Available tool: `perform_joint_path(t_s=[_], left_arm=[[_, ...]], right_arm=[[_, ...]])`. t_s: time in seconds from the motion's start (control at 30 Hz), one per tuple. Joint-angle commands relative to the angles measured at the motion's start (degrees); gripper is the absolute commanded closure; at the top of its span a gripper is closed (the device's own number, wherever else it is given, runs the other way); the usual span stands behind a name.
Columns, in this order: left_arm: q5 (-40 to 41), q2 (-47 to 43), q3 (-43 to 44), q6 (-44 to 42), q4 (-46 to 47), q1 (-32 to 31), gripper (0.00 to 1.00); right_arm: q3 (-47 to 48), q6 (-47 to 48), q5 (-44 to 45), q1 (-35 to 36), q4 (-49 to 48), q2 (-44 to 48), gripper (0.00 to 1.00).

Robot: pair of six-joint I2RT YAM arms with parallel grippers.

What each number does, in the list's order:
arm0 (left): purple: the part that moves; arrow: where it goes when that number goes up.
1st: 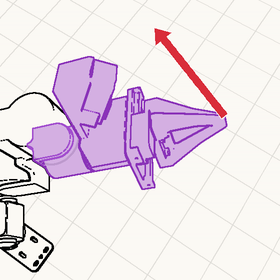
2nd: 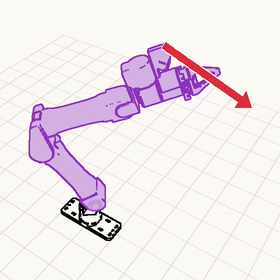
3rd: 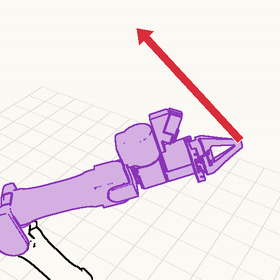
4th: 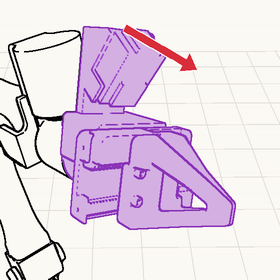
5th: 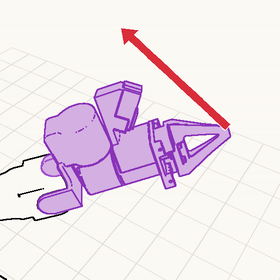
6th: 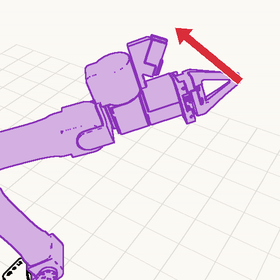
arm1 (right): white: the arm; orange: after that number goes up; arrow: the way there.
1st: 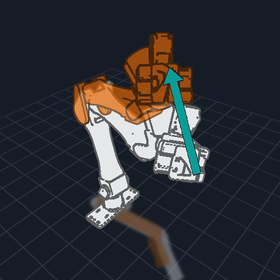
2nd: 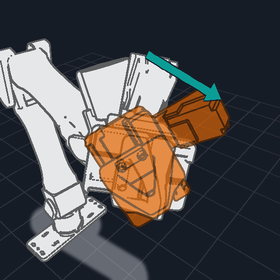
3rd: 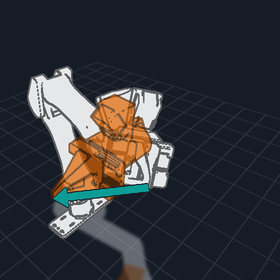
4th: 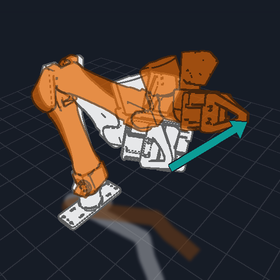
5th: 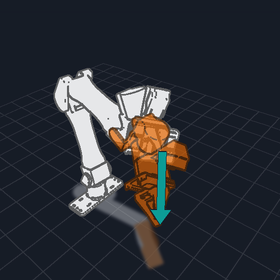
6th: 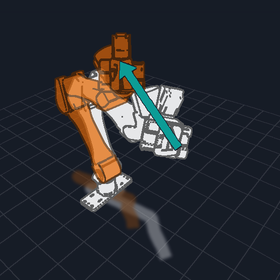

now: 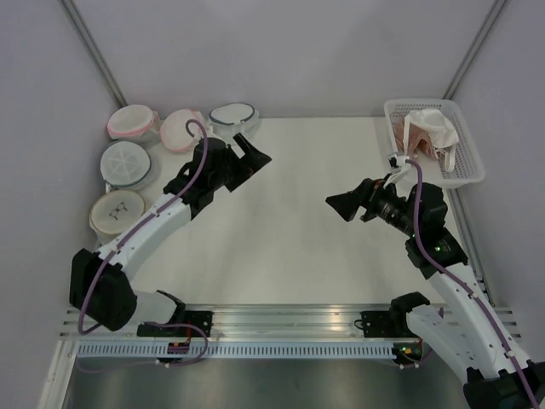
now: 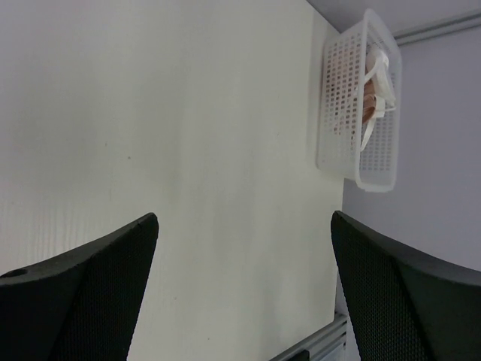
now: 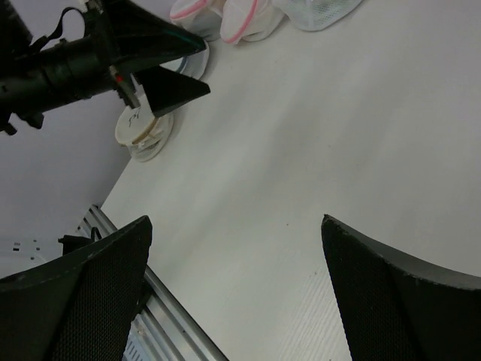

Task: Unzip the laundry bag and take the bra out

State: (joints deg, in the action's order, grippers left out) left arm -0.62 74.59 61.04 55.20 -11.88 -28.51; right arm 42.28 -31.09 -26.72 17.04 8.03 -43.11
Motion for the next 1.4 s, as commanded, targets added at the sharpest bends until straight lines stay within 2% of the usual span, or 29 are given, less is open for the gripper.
perform_joint_path(t_s=[0.0,0.1,0.13,0.17,0.23,0.33,0.37,0.43,0.57,0.8,0.9,1.0,1.03,1.1,1.13,1.17,1.23,1.3,1.37], left_arm=[[-1.9,9.2,6.4,2.4,3.3,4.3,0.00],[-6.5,17.8,8.6,6.2,8.7,8.8,0.00],[-7.6,19.8,8.7,9.8,10.8,12.1,0.00],[-9.4,21.6,8.7,11.7,16.3,13.6,0.00],[-10.3,27.6,9.3,15.7,20.8,17.2,0.00],[-10.4,36.9,16.1,17.7,21.6,19.8,0.00],[-11.3,39.2,20.6,18.2,21.8,20.3,0.00],[-13.1,46.0,24.7,20.6,23.9,21.5,0.00],[-15.5,53.9,33.3,24.3,30.7,22.5,0.00],[-12.5,65.6,48.6,29.6,26.7,23.1,0.02],[-10.0,69.1,55.3,30.1,20.2,23.1,0.12],[-9.1,70.5,58.3,30.9,18.6,23.1,0.37],[-9.2,71.0,58.8,30.9,18.5,23.1,0.52],[-9.7,70.9,58.7,30.9,18.4,23.1,0.68],[-9.8,70.6,58.3,30.6,18.4,23.0,0.83],[-10.9,70.3,58.1,30.5,18.4,23.0,0.89],[-11.9,69.4,56.0,29.9,19.0,22.9,0.98],[-13.2,66.3,52.7,29.4,21.3,22.7,0.98],[-14.4,61.8,45.6,29.3,24.0,22.5,0.98]], right_arm=[[1.1,0.9,-0.9,0.1,2.4,1.8,0.02],[0.6,0.2,-1.9,0.1,2.4,2.8,0.02],[0.3,0.2,-2.2,0.1,2.4,3.3,0.02],[0.0,0.2,-2.5,0.1,2.7,3.7,0.02],[-0.9,0.2,-2.6,0.1,3.0,5.3,0.02],[-2.9,0.2,-1.7,0.1,3.0,8.0,0.02],[-3.3,0.2,-1.4,0.1,3.0,8.5,0.02],[-4.4,0.6,-1.2,0.1,3.3,8.9,0.02],[-5.7,0.7,-0.7,0.1,3.7,8.5,0.02],[-6.2,1.1,-0.2,0.0,3.4,4.8,0.02],[-6.7,1.2,0.6,0.1,3.2,4.6,0.02],[-7.0,1.6,1.7,0.1,3.7,4.8,0.02],[-7.3,1.6,1.8,0.1,3.7,5.1,0.02],[-7.8,1.3,2.1,0.1,3.5,5.6,0.02],[-8.0,1.2,2.5,0.1,3.3,5.9,0.02],[-8.1,1.1,2.6,0.1,3.0,6.0,0.02],[-8.4,0.9,3.2,0.1,2.8,6.3,0.02],[-8.4,0.9,3.5,0.2,2.1,6.3,0.02],[-8.2,0.9,4.0,0.1,1.7,6.0,0.02]])
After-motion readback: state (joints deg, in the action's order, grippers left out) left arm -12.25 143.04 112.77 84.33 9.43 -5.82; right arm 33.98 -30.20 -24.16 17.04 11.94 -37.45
